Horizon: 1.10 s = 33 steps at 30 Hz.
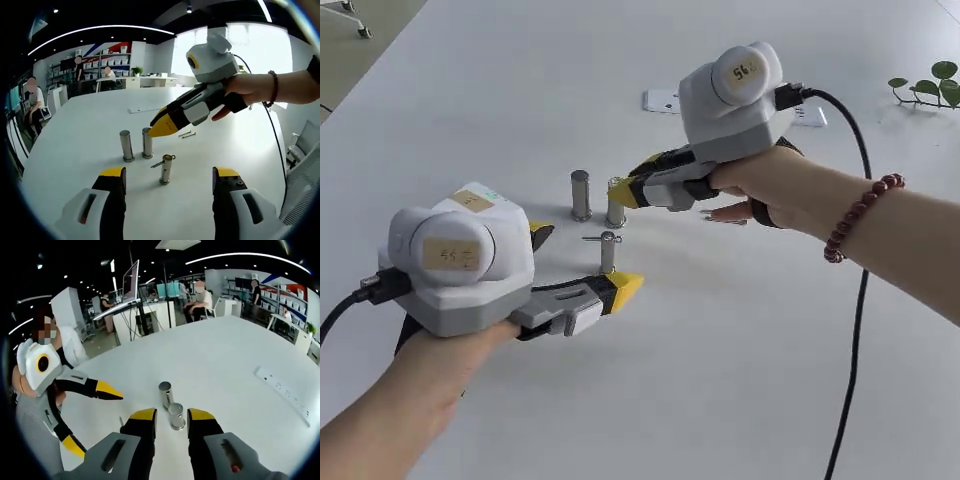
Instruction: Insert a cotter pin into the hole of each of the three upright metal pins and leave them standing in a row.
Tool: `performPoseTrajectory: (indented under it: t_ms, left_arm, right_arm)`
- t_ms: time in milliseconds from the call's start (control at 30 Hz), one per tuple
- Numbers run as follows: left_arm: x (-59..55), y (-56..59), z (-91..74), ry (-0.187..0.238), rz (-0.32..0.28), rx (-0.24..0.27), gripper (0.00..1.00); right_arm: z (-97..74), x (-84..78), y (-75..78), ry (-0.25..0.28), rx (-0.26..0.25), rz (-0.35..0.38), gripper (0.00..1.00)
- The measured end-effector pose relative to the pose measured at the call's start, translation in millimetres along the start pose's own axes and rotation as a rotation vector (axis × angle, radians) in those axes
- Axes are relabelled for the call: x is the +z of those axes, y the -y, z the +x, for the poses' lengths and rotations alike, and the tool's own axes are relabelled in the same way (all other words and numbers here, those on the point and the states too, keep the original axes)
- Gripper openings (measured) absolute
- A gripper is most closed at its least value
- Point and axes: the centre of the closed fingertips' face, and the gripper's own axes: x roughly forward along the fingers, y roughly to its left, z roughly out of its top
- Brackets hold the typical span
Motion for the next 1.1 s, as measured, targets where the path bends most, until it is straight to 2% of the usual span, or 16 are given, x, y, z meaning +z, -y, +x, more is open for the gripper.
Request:
performPoseTrajectory:
  t_ms: [67,233,467,567,900,1100]
  left_arm:
    - [0.4,1.2,-0.5,0.000,0.004,-0.004,0.75]
    - [4.1,5.6,-1.8,0.018,0.015,-0.017,0.80]
    - [6.0,9.8,-7.0,0.014,0.016,-0.019,0.83]
    - [6.4,11.7,-8.5,0.016,0.010,-0.024,0.84]
    - [-1.7,13.3,-11.1,-0.014,0.004,-0.028,0.81]
    - [0.9,16.8,-12.5,-0.001,0.012,-0.040,0.80]
  right_arm:
    - [3.4,0.5,-1.7,0.003,0.012,0.013,0.20]
    - [11.9,-2.2,-2.7,-0.010,0.009,-0.007,0.19]
    - [14.1,-5.2,1.6,-0.007,-0.037,-0.013,0.13]
    - [13.4,-6.3,2.8,-0.011,-0.045,-0.024,0.09]
    - [15.4,-6.0,4.4,-0.019,-0.048,-0.081,0.08]
    - [14.6,-7.3,6.8,-0.047,-0.065,-0.118,0.08]
